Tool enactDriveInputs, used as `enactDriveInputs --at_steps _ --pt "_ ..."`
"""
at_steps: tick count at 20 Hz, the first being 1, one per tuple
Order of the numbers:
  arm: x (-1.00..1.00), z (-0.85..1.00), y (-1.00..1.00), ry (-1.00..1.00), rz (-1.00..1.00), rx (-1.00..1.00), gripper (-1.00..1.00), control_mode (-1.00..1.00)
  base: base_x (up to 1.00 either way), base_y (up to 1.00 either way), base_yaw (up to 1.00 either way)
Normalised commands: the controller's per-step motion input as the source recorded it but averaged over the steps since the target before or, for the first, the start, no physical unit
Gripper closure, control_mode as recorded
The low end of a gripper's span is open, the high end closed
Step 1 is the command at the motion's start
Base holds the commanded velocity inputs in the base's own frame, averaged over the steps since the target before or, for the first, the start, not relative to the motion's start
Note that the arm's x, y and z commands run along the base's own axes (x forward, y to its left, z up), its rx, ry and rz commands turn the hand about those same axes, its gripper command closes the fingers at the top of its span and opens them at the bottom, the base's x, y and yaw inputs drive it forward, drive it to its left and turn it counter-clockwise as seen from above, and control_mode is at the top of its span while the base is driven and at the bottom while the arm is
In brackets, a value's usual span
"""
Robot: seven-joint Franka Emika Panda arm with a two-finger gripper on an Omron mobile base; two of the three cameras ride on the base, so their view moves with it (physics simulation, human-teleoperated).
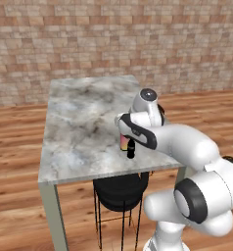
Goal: Place the large bottle from the dining counter next to the other large bottle outside the sink, and place the small bottle from the dining counter next to the other small bottle inside the sink.
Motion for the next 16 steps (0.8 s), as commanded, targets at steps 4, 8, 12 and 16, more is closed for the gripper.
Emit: enactDriveInputs --at_steps 4,8,12,16 --pt "0.13 -0.03 0.0 -0.02 0.0 0.0 -1.0 -1.0 0.0 0.0 0.0" --pt "0.07 -0.07 0.0 0.0 0.0 0.0 -1.0 -1.0 0.0 0.0 0.0" --pt "0.06 -0.13 0.0 0.0 0.0 0.0 -1.0 -1.0 0.0 0.0 0.0" --pt "0.07 -0.15 0.02 0.0 0.0 0.0 -1.0 -1.0 0.0 0.0 0.0"
